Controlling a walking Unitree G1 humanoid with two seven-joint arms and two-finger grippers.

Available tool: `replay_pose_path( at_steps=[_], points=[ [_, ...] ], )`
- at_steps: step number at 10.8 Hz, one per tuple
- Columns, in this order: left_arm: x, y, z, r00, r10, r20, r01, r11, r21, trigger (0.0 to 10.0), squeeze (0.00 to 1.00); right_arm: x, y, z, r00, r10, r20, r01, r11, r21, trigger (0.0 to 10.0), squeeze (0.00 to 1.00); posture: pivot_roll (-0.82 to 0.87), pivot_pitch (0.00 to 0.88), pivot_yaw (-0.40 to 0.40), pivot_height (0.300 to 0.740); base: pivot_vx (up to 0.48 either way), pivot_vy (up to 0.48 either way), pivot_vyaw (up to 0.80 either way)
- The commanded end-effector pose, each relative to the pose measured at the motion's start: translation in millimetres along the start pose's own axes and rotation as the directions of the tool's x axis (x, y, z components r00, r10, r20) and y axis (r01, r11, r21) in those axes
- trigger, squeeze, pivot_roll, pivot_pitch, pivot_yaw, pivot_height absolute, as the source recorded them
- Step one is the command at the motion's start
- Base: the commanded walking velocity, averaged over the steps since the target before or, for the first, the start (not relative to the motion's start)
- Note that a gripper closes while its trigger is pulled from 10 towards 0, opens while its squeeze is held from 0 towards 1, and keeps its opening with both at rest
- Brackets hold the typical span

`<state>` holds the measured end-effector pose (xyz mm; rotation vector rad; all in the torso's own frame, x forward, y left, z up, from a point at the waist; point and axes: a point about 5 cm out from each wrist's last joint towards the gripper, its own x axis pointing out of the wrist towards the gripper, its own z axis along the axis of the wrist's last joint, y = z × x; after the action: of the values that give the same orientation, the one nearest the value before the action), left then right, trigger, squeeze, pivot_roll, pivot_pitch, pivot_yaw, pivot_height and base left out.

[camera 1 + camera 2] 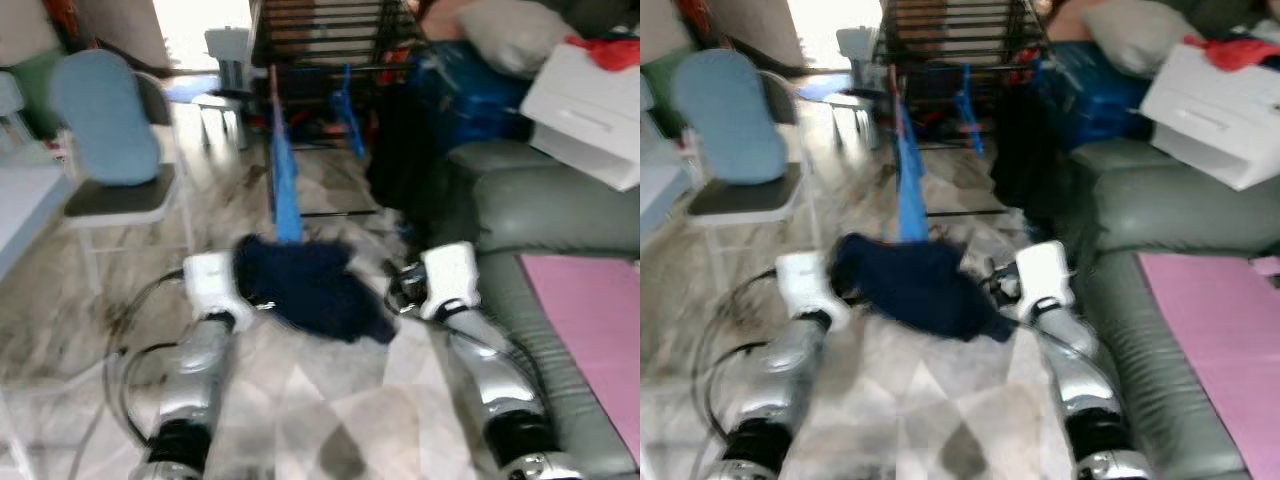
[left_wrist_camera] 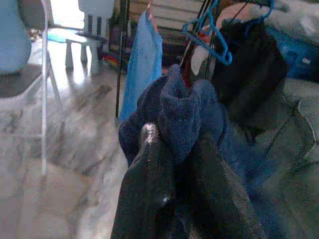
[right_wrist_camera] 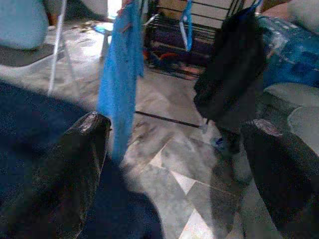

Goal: Hang hanger

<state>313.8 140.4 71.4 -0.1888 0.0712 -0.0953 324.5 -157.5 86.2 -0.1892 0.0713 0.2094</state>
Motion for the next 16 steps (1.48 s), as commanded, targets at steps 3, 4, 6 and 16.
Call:
replay_pose_path(
  at_steps=[3,4,6,16],
  points=[
    [-4.3,-16.0,-9,0.999,-0.039,-0.019,0.039,0.999,0.037,10.0,0.0,-4.5,-6.8,-1,1.0,-0.019,0.001,0.019,1.0,-0.004,10.0,0.0,-0.16,0.0,0.036,0.74,0.106,0.12,0.0],
    [-9.6,-14.5,-9,0.999,-0.044,0.002,0.044,0.999,0.019,10.0,0.0,-7.3,-6.8,-3,1.0,-0.02,-0.005,0.02,1.0,-0.001,10.0,0.0,-0.16,0.0,0.034,0.74,0.0,0.0,0.0],
    [-24.5,-7.3,-17,1.0,-0.019,0.0,0.019,1.0,-0.003,10.0,0.0,-16.7,-4.9,-11,1.0,-0.011,-0.024,0.011,1.0,0.003,10.0,0.0,-0.15,0.0,0.024,0.74,0.0,0.0,0.0],
    [-21.0,-14.9,-7,0.998,-0.056,0.02,0.056,0.998,0.008,10.0,0.0,-17.3,0.5,-6,0.999,0.024,-0.023,-0.024,1.0,-0.008,10.0,0.0,-0.14,0.0,0.021,0.74,0.406,0.0,-0.12]
  ],
)
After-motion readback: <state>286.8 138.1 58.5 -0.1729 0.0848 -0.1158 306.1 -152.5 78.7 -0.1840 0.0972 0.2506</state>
